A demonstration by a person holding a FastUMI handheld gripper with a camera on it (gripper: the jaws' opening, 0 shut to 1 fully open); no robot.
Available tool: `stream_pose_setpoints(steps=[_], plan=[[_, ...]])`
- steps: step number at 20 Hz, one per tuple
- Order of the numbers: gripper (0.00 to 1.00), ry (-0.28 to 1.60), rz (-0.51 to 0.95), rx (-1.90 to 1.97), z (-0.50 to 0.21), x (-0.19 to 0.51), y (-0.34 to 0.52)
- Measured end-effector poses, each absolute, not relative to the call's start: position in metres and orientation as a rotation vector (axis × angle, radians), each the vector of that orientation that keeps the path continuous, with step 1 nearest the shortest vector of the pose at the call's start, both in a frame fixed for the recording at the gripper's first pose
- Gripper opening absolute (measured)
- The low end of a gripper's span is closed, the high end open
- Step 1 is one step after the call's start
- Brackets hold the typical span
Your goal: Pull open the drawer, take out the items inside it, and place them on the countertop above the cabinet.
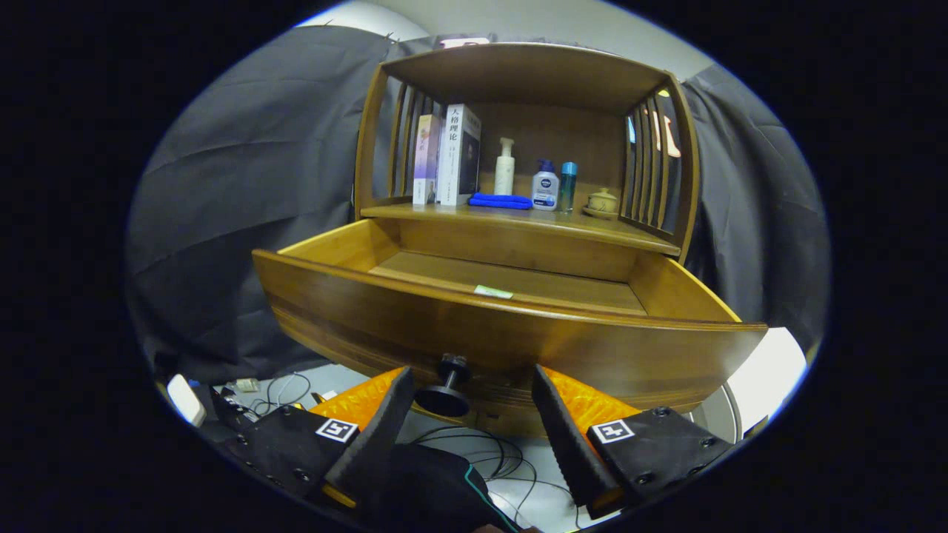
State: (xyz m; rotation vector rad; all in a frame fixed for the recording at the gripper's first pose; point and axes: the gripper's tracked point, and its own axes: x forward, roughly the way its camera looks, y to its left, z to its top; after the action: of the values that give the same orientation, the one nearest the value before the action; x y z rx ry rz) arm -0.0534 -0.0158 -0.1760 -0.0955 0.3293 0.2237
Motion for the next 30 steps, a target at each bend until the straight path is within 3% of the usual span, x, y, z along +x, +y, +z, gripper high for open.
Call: stream_pose_setpoints(steps=[8,15,22,30], plan=[[0.98,0.205,0.109,-0.081,-0.091,-0.031,-0.061],[0.98,0.253,0.111,-0.184,-0.056,0.020,-0.054],[0.98,0.375,0.224,-0.246,-0.070,0.073,0.008],[0.98,0.667,0.290,-0.326,-0.127,0.110,0.024]])
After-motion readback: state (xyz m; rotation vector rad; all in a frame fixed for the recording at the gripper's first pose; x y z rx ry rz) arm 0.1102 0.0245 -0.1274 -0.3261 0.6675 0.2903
